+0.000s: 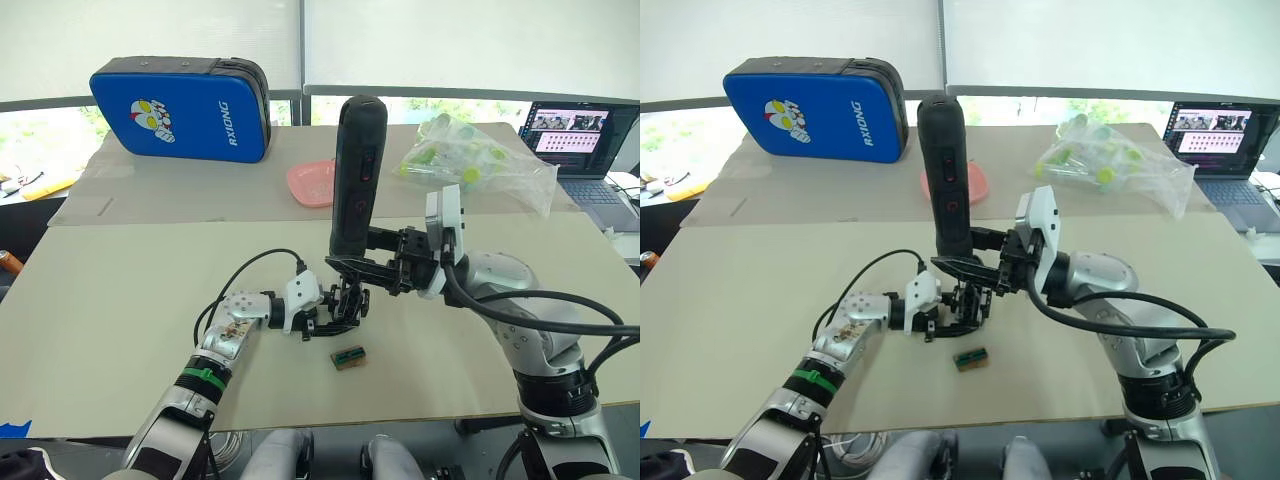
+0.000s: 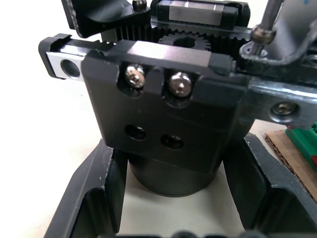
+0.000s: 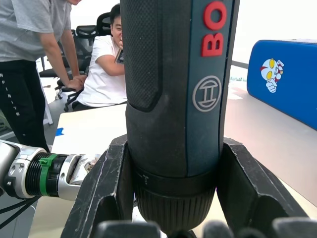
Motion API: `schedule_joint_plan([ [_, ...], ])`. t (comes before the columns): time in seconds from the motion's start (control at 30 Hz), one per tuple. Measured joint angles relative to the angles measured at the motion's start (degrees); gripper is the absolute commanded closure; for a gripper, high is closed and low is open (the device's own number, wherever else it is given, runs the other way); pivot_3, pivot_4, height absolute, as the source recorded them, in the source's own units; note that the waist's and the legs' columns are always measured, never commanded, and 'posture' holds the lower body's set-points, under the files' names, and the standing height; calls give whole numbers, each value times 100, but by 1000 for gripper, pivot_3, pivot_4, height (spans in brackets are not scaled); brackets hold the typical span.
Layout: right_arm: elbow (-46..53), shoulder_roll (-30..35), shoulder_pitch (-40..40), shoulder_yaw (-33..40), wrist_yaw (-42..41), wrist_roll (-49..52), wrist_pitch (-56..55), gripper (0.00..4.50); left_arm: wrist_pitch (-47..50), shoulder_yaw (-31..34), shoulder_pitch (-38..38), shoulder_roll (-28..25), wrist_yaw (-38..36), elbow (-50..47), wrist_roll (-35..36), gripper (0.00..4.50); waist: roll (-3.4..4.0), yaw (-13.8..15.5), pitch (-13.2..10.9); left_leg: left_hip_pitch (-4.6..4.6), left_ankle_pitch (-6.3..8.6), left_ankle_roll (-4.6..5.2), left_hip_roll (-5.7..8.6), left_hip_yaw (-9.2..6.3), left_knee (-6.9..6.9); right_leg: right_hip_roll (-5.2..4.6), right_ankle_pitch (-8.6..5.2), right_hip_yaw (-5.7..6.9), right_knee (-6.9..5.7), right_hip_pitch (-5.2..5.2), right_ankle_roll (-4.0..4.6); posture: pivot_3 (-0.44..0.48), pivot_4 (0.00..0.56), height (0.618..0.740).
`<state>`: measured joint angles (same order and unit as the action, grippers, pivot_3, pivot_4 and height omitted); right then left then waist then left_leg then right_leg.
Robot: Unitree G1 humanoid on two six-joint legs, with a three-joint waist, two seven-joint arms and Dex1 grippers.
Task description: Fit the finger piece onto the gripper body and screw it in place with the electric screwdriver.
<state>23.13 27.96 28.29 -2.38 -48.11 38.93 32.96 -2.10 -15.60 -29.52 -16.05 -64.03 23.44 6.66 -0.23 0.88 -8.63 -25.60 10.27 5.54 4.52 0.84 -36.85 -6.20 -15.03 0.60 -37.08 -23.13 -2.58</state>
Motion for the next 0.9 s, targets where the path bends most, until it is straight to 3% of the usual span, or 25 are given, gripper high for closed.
schedule_joint_plan([
  [0.9, 42, -144, -236, -281, 256, -215, -136, 2597, 110, -33, 18, -4, 82, -24, -63, 2212, -23, -2, 64, 11, 1, 1, 0, 0, 1, 0, 0, 0, 0, 10, 0, 0, 150, 740],
])
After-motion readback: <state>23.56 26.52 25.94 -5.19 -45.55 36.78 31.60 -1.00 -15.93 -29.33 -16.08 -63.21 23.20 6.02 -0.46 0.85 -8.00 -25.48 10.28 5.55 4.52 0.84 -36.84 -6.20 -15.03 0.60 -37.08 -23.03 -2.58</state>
